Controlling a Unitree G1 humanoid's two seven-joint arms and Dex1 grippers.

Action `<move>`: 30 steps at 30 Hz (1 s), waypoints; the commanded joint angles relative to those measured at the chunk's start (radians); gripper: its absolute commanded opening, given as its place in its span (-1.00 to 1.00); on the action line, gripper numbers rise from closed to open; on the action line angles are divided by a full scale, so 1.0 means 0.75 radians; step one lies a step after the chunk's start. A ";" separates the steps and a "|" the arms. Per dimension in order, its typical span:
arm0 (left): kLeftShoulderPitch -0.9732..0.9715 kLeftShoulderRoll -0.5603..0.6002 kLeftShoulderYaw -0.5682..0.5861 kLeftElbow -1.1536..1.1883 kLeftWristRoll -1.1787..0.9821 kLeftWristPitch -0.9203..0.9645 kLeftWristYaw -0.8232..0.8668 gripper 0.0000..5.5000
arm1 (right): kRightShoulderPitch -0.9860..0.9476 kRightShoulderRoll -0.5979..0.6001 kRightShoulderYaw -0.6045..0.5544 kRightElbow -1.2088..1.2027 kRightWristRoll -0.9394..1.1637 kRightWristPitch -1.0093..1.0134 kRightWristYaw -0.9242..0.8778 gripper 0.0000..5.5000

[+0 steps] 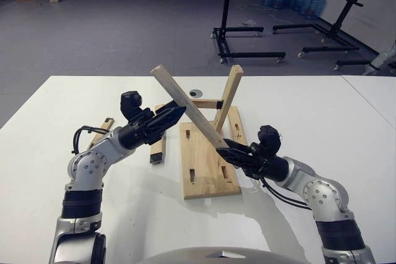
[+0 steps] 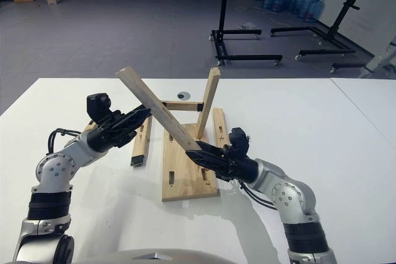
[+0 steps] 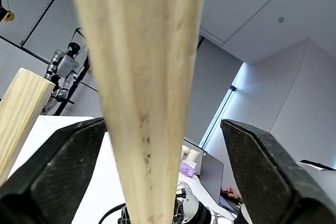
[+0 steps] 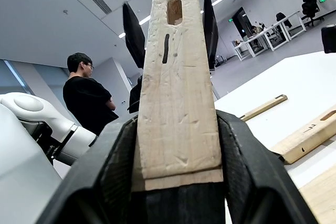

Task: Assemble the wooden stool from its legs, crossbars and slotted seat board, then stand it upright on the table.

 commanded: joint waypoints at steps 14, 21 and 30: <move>-0.036 -0.016 -0.015 0.050 0.029 -0.001 0.007 0.44 | -0.034 -0.017 0.012 0.035 -0.057 -0.007 0.043 -0.27; -0.026 -0.030 -0.011 0.041 0.040 -0.009 -0.007 0.07 | -0.053 -0.032 0.018 0.067 -0.066 0.010 0.041 -0.27; -0.017 -0.030 -0.017 0.056 0.089 -0.033 -0.039 -0.26 | -0.063 -0.007 -0.010 0.100 -0.096 -0.053 0.027 -0.27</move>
